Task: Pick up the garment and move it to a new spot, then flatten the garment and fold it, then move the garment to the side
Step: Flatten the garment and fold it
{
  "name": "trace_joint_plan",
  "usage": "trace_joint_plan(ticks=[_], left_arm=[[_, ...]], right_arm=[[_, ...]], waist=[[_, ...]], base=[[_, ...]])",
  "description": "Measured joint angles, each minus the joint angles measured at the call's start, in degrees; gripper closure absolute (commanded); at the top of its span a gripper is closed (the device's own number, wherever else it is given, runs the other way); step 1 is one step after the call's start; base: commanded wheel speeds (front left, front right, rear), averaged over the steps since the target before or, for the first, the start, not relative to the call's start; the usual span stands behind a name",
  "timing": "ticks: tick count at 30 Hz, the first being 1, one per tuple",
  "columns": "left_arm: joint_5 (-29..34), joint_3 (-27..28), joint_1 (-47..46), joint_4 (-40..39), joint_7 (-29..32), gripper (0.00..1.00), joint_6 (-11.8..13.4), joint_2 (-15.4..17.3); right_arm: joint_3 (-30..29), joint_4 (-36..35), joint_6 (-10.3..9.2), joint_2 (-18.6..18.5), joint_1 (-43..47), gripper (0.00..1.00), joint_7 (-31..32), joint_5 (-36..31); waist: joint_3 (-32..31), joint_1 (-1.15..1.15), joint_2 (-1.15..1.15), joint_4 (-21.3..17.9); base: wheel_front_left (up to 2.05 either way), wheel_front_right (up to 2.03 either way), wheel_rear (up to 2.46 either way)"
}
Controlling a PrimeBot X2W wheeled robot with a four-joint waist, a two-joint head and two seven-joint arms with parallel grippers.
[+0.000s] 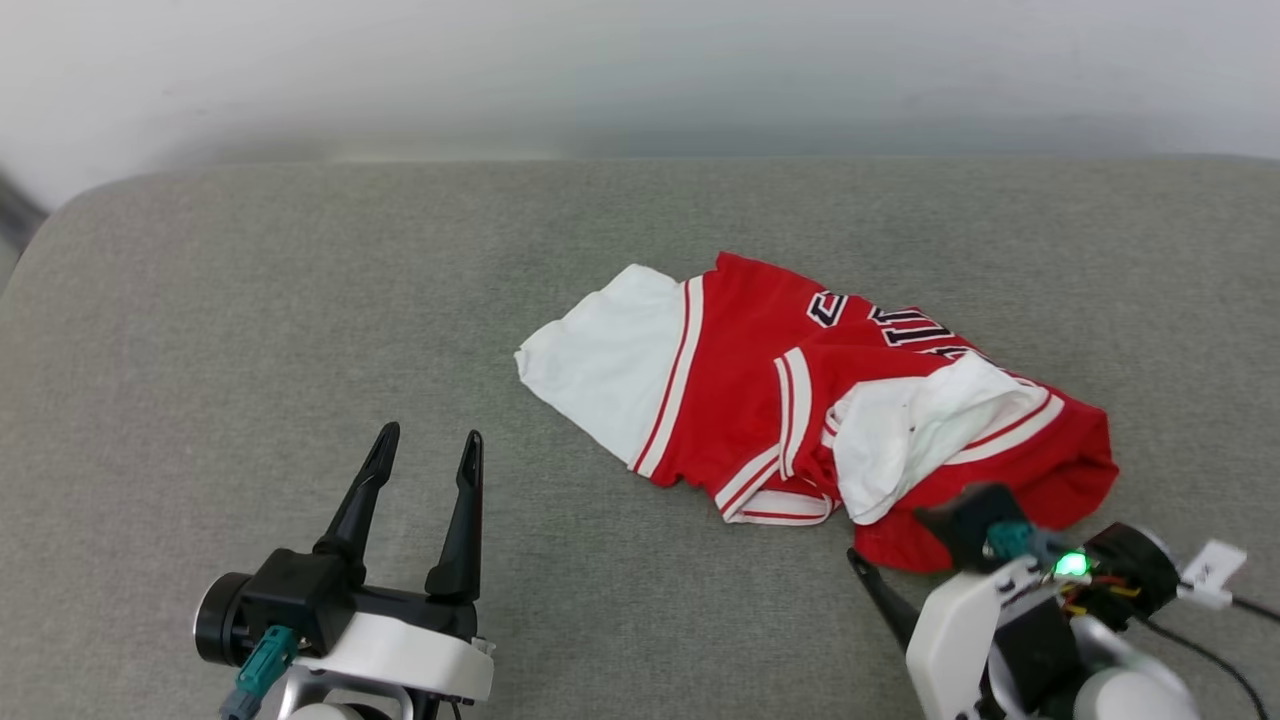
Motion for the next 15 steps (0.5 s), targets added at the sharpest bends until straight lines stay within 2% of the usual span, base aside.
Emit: trace_joint_plan(ticks=[3, 6, 15], left_arm=[[0.48, 0.14, -0.35, 0.21, 0.0, 0.0, -0.31, -0.27], [0.81, 0.15, -0.87, 0.41, 0.0, 0.0, -0.65, -0.58], [1.57, -0.27, -1.58, 1.03, -0.01, 0.0, -1.22, -1.38]], right_arm=[[0.2, -2.24, 0.0, -2.18, -2.21, 0.0, 7.48, 2.04], [-0.33, -3.12, -0.01, -3.12, -3.06, 0.0, 12.45, 3.08], [-3.45, -1.2, 0.0, -3.45, -6.62, 0.0, 16.13, 0.91]], waist=[[0.59, 0.0, 0.0, 1.01], [1.18, 0.0, 0.0, 2.14], [3.22, 0.0, 0.0, 5.64]], base=[[0.0, 0.0, 0.0], [0.0, 0.0, 0.0], [0.0, 0.0, 0.0]])
